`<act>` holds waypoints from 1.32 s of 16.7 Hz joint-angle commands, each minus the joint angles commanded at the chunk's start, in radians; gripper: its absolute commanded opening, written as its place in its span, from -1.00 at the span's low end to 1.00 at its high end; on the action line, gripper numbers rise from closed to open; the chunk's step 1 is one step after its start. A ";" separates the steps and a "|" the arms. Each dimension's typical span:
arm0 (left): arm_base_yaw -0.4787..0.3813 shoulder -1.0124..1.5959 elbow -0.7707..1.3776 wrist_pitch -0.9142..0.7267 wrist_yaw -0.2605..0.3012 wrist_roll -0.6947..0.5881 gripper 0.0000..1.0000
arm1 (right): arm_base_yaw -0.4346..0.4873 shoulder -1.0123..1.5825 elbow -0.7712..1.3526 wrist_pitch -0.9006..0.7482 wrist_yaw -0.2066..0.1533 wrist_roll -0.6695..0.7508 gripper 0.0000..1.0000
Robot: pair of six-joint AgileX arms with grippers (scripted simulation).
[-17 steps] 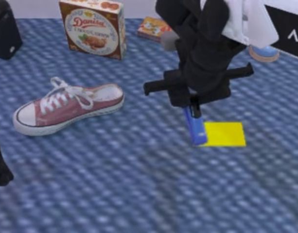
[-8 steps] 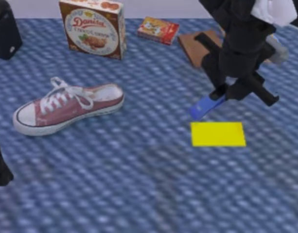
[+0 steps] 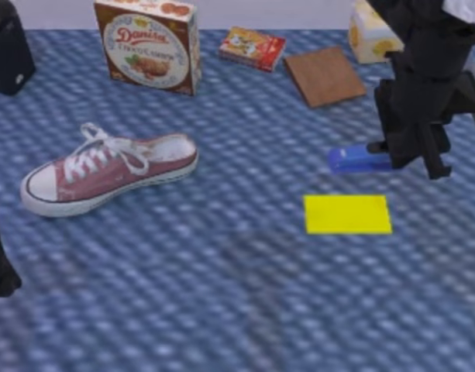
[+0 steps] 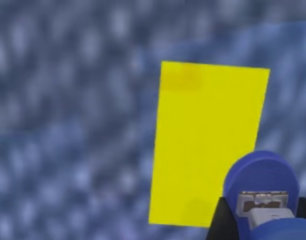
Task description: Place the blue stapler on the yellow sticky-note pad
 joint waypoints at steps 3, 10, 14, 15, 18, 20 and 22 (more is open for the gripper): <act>0.000 0.000 0.000 0.000 0.000 0.000 1.00 | -0.010 -0.001 -0.001 -0.010 -0.008 0.031 -1.00; 0.000 0.000 0.000 0.000 0.000 0.000 1.00 | -0.001 0.009 -0.029 0.032 -0.007 0.036 -1.00; 0.000 0.000 0.000 0.000 0.000 0.000 1.00 | 0.015 0.062 -0.135 0.192 -0.007 0.057 -1.00; 0.000 0.000 0.000 0.000 0.000 0.000 1.00 | 0.021 0.076 -0.163 0.236 -0.007 0.062 -1.00; 0.000 0.000 0.000 0.000 0.000 0.000 1.00 | 0.032 0.106 -0.221 0.319 -0.007 0.075 -1.00; 0.000 0.000 0.000 0.000 0.000 0.000 1.00 | 0.033 0.109 -0.226 0.326 -0.007 0.076 -1.00; 0.000 0.000 0.000 0.000 0.000 0.000 1.00 | 0.033 0.109 -0.226 0.326 -0.007 0.076 -1.00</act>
